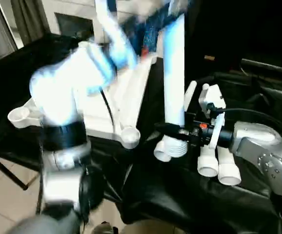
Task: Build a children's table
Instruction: Insert table leg to table base
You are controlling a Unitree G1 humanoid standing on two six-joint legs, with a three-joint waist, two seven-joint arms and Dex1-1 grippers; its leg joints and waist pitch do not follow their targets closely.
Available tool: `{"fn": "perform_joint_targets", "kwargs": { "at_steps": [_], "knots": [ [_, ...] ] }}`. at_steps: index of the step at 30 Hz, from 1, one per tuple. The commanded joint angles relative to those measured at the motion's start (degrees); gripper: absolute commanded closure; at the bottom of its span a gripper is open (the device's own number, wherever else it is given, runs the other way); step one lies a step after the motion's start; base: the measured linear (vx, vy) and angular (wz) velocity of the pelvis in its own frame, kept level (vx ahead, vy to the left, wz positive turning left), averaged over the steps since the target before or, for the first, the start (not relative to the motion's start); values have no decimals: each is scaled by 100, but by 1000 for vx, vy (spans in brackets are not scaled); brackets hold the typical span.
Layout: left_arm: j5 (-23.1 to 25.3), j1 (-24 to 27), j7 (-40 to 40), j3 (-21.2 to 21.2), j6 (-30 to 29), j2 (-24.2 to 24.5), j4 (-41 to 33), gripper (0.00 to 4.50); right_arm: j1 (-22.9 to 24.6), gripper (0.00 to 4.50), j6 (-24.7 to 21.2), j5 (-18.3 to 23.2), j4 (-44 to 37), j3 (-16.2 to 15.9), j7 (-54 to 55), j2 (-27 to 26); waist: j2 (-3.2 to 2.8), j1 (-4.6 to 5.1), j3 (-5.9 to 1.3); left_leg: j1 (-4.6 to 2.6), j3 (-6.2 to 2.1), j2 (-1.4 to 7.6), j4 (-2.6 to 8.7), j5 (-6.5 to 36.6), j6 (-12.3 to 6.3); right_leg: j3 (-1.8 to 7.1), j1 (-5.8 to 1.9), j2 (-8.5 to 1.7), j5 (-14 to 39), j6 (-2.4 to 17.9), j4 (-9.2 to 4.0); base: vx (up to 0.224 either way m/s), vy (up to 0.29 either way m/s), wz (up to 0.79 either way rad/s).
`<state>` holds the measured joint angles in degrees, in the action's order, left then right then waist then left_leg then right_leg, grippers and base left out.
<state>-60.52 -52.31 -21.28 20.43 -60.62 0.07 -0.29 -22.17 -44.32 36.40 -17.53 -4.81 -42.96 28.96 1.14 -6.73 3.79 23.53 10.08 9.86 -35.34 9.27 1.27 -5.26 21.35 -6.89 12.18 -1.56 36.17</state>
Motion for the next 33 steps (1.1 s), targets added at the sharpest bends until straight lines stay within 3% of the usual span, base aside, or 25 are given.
{"fn": "perform_joint_targets", "kwargs": {
  "at_steps": [1, 2, 7, 8, 12, 18, 28, 29, 33],
  "knots": [
    [101, 217, -184, -366, 12, -65, -349, 167, 45, 259, -56, 92, -151, 120, 1, 4, 36, -23, -434, -161, -122, 330, 514, 1105, 245, 277, -227, -266, 556, 1209, -426, 0, 0, 0],
    [174, 385, -234, -532, 4, -79, -440, 167, 56, 259, -68, 97, -165, 117, -2, -8, 78, -6, -425, -175, -110, 337, 521, 1174, 301, 287, -211, -254, 597, 1140, -440, 0, 0, 0],
    [200, 689, -353, -832, -85, -26, -619, 167, 76, 259, -113, 129, -205, 121, -20, -45, 78, -9, -402, -181, -118, 333, 546, 1348, 408, 294, -196, -260, 927, 979, -468, 0, 0, 0],
    [170, 763, -382, -880, -98, 19, -603, 196, 93, 259, -136, 196, -237, 109, -22, -24, 76, 1, -398, -188, -122, 330, 550, 1422, 452, 297, -182, -254, 1036, 908, -482, 0, 0, 0],
    [141, 824, -566, -909, -83, 99, -520, 208, 123, 259, -197, 286, -310, 115, -62, 9, 73, 7, -399, -187, -126, 321, 553, 1421, 461, 303, -179, -256, 1114, 808, -497, 0, 0, 0],
    [665, 875, -615, -1235, 316, 284, -519, 241, 160, 259, -217, 270, -354, 127, -90, 20, 61, 1, -406, -192, -117, 326, 557, 1354, 490, 308, -174, -249, 949, 789, -489, 0, 0, 0],
    [964, 806, -180, -1211, 643, 234, -422, 255, 174, 259, -113, 146, -384, 126, 47, 28, 62, 7, -408, -188, -107, 319, 548, 1285, 465, 307, -186, -244, 889, 876, -480, 0, 0, 0],
    [1131, 789, -45, -1236, 797, 222, -483, 255, 165, 203, -110, 160, -367, 170, 104, -28, 58, 9, -413, -188, -112, 324, 548, 1268, 465, 308, -190, -243, 857, 873, -479, 0, 0, 0],
    [1621, 724, 512, -1362, 1114, 131, -761, 266, 133, 168, -27, 46, -314, 184, 376, -163, 98, 21, -406, -182, -116, 326, 550, 1341, 457, 312, -199, -255, 994, 737, -498, 0, 0, 0]
  ]
}}
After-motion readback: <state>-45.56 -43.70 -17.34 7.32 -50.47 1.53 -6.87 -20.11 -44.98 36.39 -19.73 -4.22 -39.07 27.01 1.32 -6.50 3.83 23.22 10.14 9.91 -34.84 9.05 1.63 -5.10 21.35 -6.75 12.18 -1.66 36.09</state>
